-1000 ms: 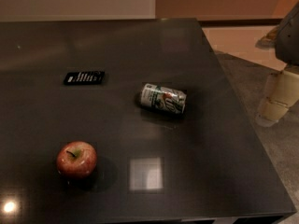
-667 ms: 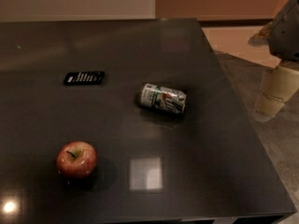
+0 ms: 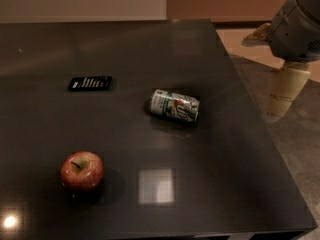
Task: Place 7up can upright
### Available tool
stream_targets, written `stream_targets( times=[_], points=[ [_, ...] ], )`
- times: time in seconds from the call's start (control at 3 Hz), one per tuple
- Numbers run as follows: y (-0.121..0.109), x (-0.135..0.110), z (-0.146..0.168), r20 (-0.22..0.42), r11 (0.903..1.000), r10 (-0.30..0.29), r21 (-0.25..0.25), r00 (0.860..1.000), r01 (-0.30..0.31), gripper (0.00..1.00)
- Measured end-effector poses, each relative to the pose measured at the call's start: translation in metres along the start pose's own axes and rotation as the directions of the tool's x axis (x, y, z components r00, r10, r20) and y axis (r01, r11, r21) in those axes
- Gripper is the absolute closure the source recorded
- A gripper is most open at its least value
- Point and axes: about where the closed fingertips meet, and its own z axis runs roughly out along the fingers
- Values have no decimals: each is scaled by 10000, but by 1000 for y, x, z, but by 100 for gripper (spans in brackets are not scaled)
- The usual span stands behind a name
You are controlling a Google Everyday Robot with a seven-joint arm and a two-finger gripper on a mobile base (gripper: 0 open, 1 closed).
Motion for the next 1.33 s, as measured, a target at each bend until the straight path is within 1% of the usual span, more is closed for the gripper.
stream_targets(
  times=[0.33,0.67,1.0,1.33],
  points=[
    [-3,-14,10,475,9873,-1589,31,9862,1589,0],
    [-8,-34,17,1038,9412,-3377,262,9355,3368,0],
    [-13,-54,24,1129,8532,-5201,239,8466,5210,0],
    [-17,-67,31,1117,7521,-6544,-67,7479,6591,0]
  ],
)
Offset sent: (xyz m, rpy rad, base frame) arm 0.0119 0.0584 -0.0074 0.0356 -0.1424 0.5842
